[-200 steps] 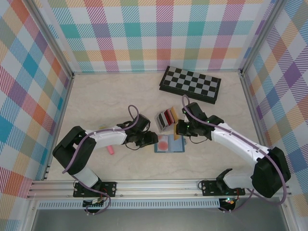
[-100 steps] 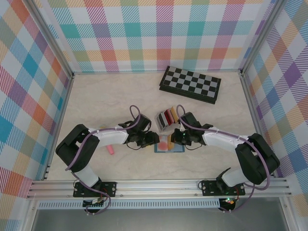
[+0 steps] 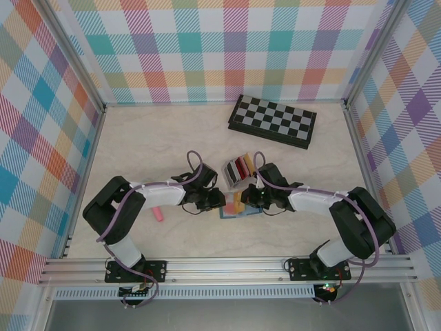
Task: Put the credit cards into the card holder
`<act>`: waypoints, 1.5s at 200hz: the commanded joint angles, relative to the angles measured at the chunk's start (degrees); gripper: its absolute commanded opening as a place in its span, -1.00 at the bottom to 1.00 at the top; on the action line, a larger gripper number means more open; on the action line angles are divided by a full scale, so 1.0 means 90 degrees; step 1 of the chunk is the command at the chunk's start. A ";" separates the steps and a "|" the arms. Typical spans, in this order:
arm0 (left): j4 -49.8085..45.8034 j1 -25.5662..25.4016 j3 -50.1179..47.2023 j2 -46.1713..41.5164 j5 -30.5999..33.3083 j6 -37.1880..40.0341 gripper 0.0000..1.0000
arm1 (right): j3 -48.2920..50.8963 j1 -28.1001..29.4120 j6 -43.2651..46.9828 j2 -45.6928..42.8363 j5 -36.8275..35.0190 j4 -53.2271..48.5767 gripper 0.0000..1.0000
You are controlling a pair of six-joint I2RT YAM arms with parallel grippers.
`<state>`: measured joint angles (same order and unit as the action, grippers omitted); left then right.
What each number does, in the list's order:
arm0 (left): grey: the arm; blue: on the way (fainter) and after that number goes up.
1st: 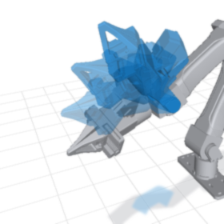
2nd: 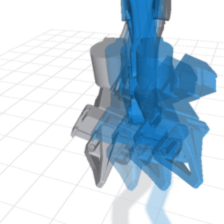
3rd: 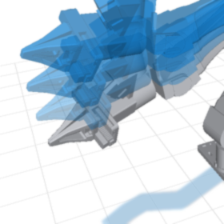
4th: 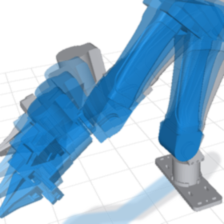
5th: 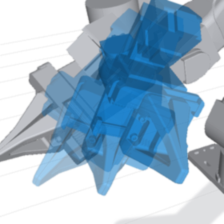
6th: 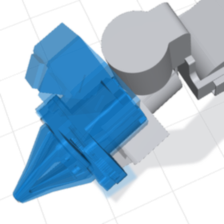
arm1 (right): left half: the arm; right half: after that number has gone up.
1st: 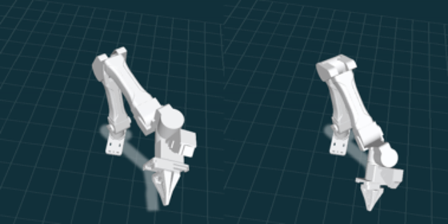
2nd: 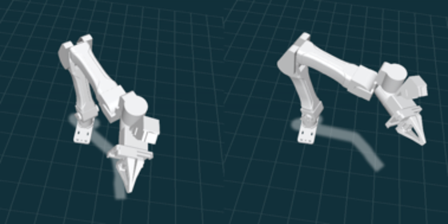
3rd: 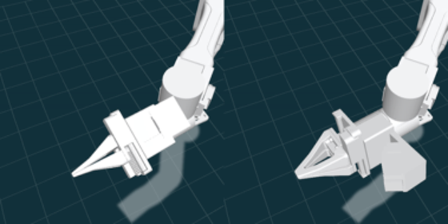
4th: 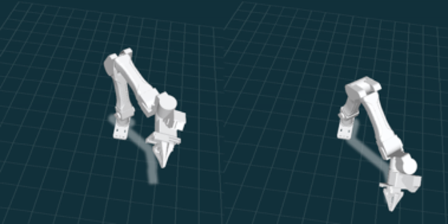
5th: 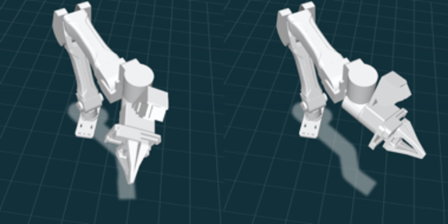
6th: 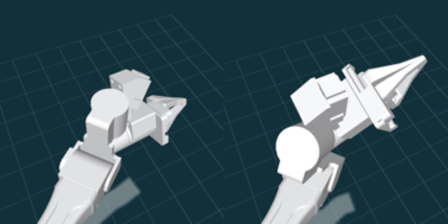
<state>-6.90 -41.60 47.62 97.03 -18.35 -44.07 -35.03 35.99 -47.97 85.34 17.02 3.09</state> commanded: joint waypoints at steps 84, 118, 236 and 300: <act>-0.0045 -0.0197 -0.0028 0.0314 0.0119 0.0040 -0.57 | -0.0092 0.0055 0.0347 0.0477 0.0488 -0.0134 -0.86; -0.0103 -0.0193 -0.0011 0.0302 0.0174 0.0051 -0.57 | -0.0311 0.0054 0.0630 0.0566 0.0592 -0.0507 -0.87; 0.0055 -0.0206 -0.0008 0.0287 0.0066 0.0017 -0.48 | -0.0704 0.0260 0.0408 0.1112 0.0837 -0.0468 -0.74; -0.0055 -0.0206 0.0005 0.0301 0.0135 0.0058 -0.49 | -0.0886 0.0279 0.0477 0.0544 -0.0105 -0.1649 -0.42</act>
<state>-6.24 -41.89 47.81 97.34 -18.02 -44.05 -42.13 37.36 -44.01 92.90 19.09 -4.27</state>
